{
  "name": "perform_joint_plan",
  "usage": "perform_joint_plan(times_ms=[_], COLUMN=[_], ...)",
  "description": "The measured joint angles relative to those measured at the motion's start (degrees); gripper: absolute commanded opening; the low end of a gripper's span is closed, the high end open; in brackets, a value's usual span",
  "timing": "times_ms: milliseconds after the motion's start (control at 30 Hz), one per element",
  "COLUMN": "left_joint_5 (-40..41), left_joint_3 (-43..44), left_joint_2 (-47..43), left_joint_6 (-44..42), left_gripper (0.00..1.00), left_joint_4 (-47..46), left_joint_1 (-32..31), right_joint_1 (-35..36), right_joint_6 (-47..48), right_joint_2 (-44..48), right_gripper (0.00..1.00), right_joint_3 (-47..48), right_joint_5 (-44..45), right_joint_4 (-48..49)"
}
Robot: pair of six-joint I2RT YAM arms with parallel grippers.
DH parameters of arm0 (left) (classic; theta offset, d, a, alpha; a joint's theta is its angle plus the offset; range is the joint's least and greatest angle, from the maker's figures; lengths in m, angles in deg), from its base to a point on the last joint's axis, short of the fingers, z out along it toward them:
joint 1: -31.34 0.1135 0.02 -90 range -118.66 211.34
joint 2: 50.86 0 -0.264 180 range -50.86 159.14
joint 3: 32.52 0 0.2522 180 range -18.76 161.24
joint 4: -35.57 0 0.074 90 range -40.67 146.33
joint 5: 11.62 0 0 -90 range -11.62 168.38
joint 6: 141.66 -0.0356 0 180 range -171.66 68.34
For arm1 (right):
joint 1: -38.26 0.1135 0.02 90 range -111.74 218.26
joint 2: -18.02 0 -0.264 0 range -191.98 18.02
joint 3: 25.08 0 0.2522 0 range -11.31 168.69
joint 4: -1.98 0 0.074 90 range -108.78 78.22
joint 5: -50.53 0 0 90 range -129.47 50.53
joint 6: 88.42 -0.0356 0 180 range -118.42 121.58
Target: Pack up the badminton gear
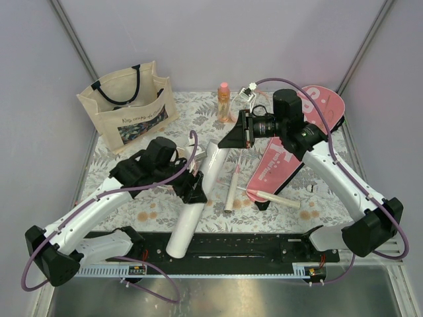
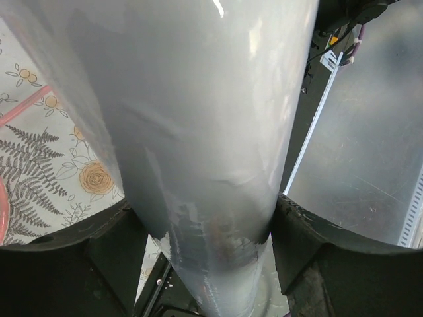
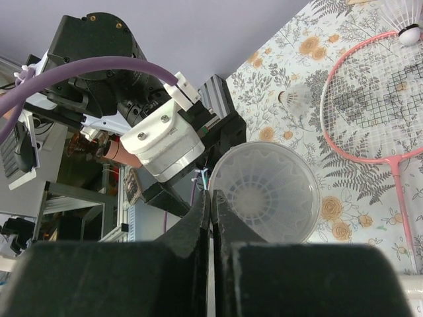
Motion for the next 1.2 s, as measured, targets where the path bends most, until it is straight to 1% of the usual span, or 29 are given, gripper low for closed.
perform_joint_plan(times_ms=[400,567,767,867,1200], left_joint_5=[0.6,0.9,2.9,3.3,4.1], left_joint_3=[-0.5,-0.6,-1.0,-1.2,-2.6], left_joint_2=[0.6,1.0,2.0,2.0,1.8], left_joint_6=[-0.2,-0.3,-0.2,-0.2,-0.6], left_gripper=[0.51,0.44,0.43,0.43,0.43], left_joint_4=[-4.2,-6.4,-10.5,-11.9,-15.5], left_joint_1=[0.0,0.0,0.0,0.0,0.0], right_joint_1=[-4.4,-6.1,-8.4,-8.9,-11.1], right_joint_6=[-2.7,-6.7,-13.7,-15.8,-19.4], right_joint_2=[1.3,2.6,2.6,2.6,2.6], right_gripper=[0.00,0.00,0.00,0.00,0.00], right_joint_3=[-2.1,-4.4,-6.8,-7.1,-7.2], right_joint_5=[-2.9,-3.7,-5.2,-5.9,-6.7], right_joint_4=[1.2,5.2,12.5,14.9,16.8])
